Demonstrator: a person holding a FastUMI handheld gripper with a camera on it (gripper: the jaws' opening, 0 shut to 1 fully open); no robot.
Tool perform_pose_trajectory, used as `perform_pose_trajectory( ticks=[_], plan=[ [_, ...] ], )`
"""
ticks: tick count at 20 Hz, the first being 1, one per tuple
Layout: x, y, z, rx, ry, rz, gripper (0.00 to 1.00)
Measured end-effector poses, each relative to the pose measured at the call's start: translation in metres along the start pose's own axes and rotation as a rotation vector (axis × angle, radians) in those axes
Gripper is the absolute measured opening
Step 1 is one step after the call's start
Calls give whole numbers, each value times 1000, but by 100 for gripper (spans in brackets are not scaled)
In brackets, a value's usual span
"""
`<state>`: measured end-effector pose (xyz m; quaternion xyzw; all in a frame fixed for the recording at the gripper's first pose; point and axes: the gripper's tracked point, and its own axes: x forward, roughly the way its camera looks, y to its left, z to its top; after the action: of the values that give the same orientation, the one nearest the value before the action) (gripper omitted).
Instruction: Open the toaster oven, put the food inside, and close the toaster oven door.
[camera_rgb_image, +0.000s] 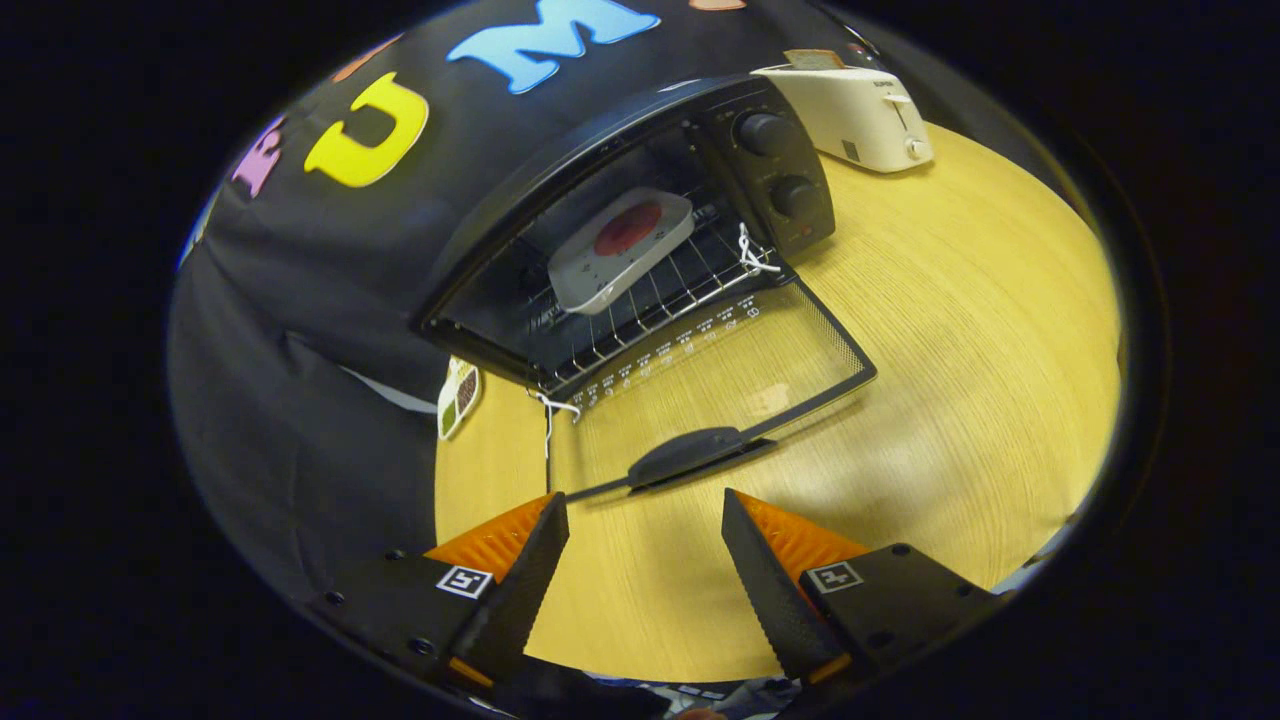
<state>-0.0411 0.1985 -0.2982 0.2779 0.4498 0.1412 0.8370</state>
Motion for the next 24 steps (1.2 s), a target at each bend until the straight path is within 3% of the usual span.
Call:
perform_pose_trajectory(
  ticks=[4,8,15,24],
  plan=[
    [1,-15,-27,-133,73,-98,98],
    [5,-34,-20,-290,59,-224,98],
    [27,-62,-9,-392,82,-390,99],
    [58,-51,7,-476,82,-432,99]
  ],
)
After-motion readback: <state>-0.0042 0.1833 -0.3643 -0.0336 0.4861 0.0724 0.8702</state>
